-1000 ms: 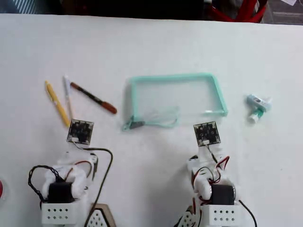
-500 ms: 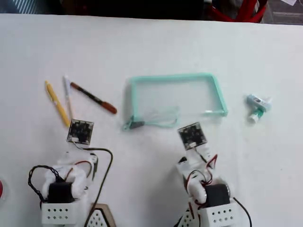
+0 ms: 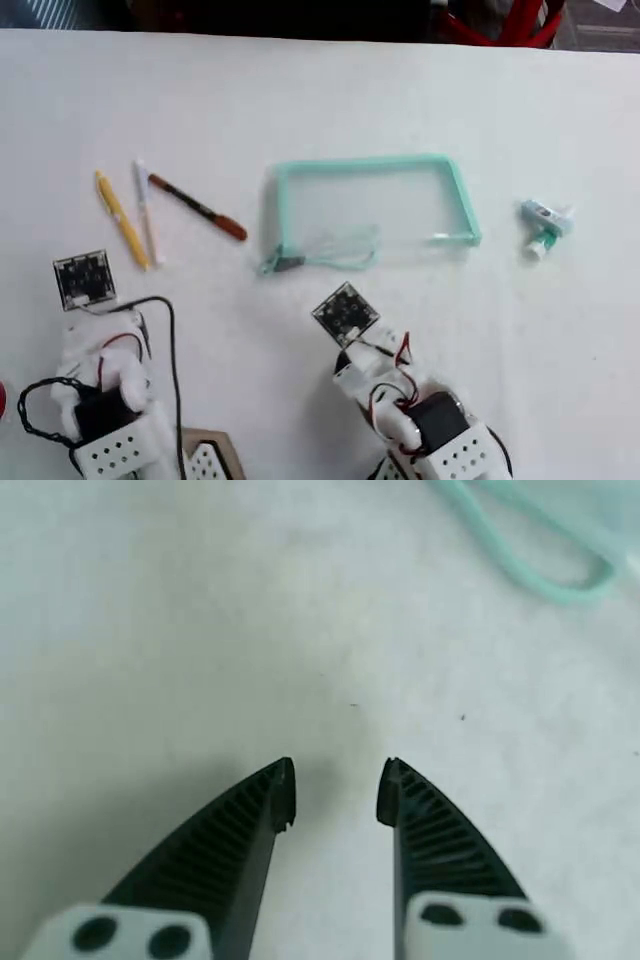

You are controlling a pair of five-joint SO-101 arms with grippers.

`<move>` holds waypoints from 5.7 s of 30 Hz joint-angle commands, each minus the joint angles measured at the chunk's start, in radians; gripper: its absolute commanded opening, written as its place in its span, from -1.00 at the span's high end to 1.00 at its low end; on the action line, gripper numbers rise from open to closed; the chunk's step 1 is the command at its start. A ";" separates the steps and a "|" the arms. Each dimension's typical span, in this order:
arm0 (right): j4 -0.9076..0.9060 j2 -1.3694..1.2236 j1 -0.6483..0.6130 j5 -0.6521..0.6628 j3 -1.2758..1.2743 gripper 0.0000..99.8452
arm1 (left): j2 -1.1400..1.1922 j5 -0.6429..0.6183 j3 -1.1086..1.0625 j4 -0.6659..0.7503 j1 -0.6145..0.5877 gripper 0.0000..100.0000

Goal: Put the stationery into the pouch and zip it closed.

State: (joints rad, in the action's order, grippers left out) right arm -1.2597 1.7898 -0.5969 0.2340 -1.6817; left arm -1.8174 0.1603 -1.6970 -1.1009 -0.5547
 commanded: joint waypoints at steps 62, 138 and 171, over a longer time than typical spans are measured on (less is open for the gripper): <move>0.371 -1.330 -0.199 0.431 0.861 0.68 | -0.004 -0.002 0.005 -0.043 0.021 0.83; 0.254 -1.455 -0.041 0.399 1.445 0.96 | -0.005 -0.011 0.012 0.172 0.223 0.82; -0.372 -1.326 0.219 0.114 2.193 0.96 | 0.002 -0.417 0.322 0.334 0.766 0.46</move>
State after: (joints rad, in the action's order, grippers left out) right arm -1.5911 0.4396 -0.4219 0.3552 0.4588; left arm -1.8174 -0.2463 -1.4362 -0.7818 0.1527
